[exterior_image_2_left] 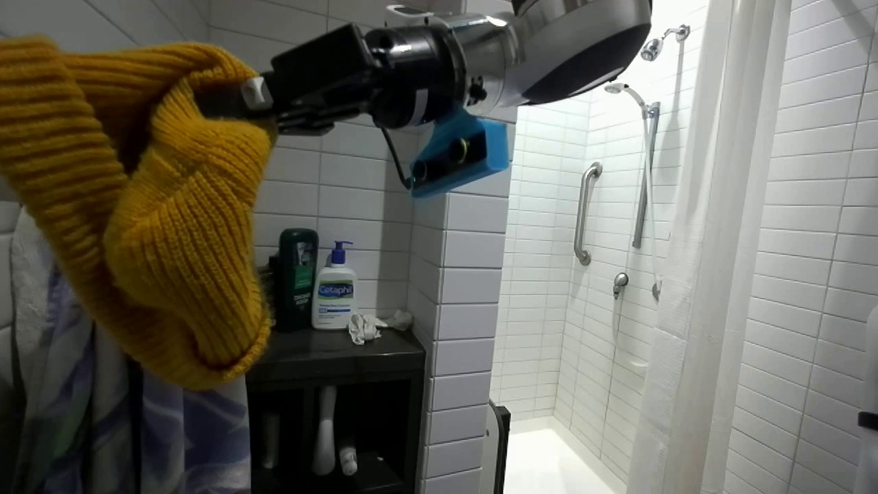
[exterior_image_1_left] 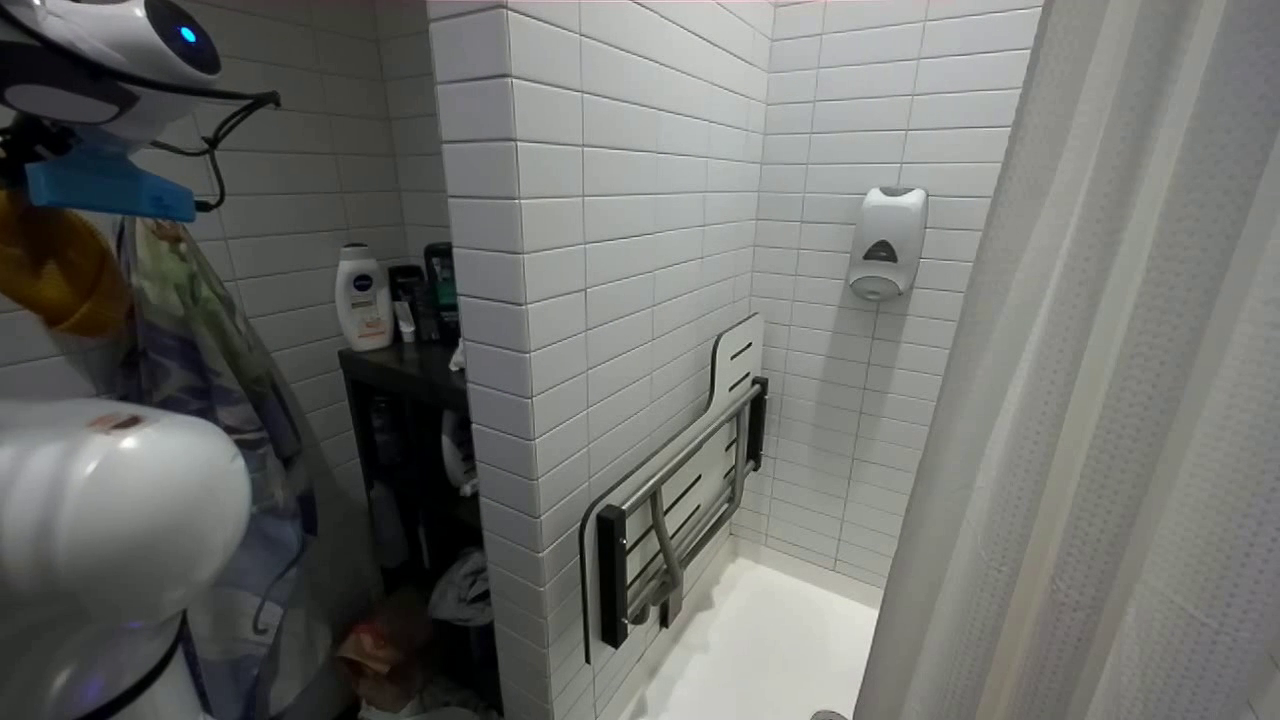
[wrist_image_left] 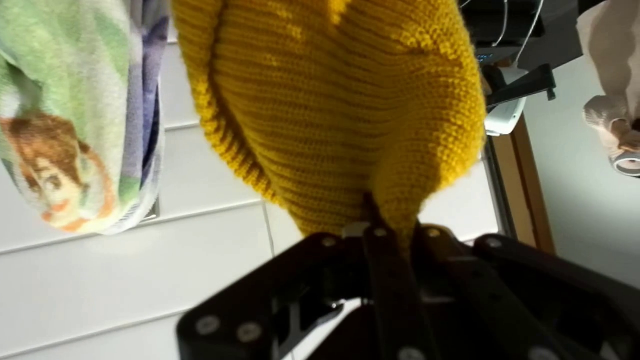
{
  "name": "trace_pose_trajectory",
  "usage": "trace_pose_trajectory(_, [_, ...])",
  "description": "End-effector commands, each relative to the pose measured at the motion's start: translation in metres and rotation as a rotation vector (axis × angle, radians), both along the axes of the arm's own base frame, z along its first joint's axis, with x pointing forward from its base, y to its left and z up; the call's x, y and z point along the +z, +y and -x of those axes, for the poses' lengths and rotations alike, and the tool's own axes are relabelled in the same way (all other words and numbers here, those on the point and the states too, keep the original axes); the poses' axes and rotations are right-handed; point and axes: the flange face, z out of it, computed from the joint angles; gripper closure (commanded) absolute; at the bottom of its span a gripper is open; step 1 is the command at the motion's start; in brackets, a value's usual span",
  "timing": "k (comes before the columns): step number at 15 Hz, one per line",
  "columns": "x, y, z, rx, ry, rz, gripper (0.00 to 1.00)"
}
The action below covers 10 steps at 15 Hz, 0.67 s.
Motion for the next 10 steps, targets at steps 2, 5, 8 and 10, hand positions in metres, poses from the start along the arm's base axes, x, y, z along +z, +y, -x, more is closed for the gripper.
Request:
trace_pose_trajectory(2, [0.009, 0.009, 0.012, 0.028, 0.002, -0.022, 0.99])
trace_pose_trajectory(5, [0.011, 0.017, 0.019, 0.049, -0.004, -0.025, 0.99])
trace_pose_trajectory(8, [0.014, 0.024, 0.023, 0.068, -0.021, -0.026, 0.99])
trace_pose_trajectory(10, [0.014, 0.028, 0.026, 0.077, -0.025, -0.029, 0.99])
